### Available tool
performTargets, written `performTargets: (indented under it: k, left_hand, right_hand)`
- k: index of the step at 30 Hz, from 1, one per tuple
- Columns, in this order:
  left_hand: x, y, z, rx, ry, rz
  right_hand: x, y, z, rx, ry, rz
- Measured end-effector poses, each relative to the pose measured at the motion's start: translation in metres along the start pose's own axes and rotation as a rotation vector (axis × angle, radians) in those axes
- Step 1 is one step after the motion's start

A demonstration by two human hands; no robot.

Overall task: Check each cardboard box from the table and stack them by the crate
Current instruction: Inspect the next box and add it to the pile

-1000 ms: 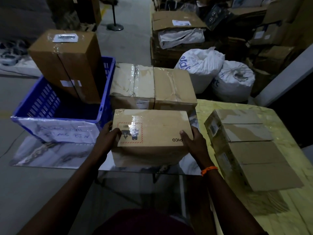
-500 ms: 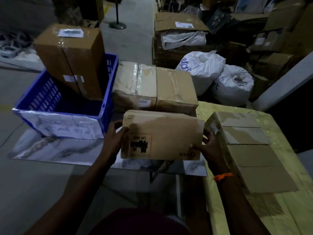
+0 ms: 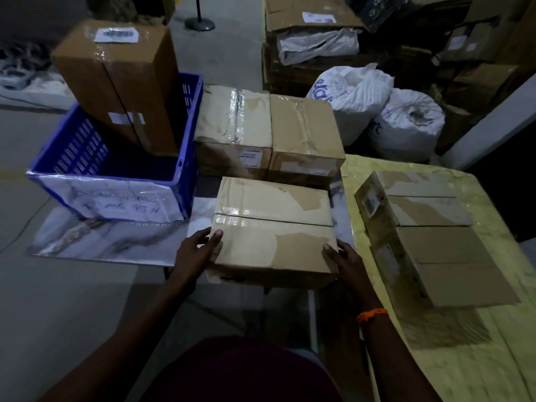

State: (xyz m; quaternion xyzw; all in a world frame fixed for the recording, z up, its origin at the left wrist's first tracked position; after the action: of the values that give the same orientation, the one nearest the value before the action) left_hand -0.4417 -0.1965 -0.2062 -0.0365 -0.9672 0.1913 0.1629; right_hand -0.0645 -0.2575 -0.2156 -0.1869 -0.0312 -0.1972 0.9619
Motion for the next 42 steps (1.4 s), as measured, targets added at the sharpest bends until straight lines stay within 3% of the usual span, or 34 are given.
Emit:
performTargets:
  k: [8, 12, 17, 25, 34, 42]
  left_hand:
    - [-0.003, 0.026, 0.009, -0.001, 0.096, -0.016]
    - [-0.011, 0.05, -0.028, -0.098, 0.179, 0.018]
    - [-0.023, 0.077, -0.06, -0.094, 0.217, 0.025]
    - [-0.013, 0.069, -0.072, -0.089, 0.068, -0.123]
    - [-0.009, 0.056, -0.112, -0.196, -0.172, -0.202]
    - [-0.025, 0.028, -0.087, -0.221, -0.078, -0.239]
  right_hand:
    - [-0.003, 0.016, 0.006, 0.047, -0.093, -0.075]
    - [-0.021, 0.045, 0.033, 0.102, -0.15, -0.009]
    - [-0.036, 0.082, 0.053, 0.05, -0.184, 0.023]
    - [-0.017, 0.061, 0.071, 0.161, -0.107, -0.077]
    - [0.011, 0.045, 0.108, 0.225, 0.199, -0.221]
    - [0.009, 0.02, 0.079, 0.245, 0.056, -0.279]
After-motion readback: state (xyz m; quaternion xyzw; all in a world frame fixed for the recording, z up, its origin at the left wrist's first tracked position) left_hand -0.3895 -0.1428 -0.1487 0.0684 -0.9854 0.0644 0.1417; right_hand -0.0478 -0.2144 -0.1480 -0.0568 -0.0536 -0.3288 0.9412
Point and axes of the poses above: each hand's wrist, its own y-axis towards the middle knuckle, its own x-axis out of the back of the hand, z = x × y, the point moved 7 cm from there along y, towards the middle knuckle, and after that the axes turned 8 degrees about y, right-handed, at the moved point
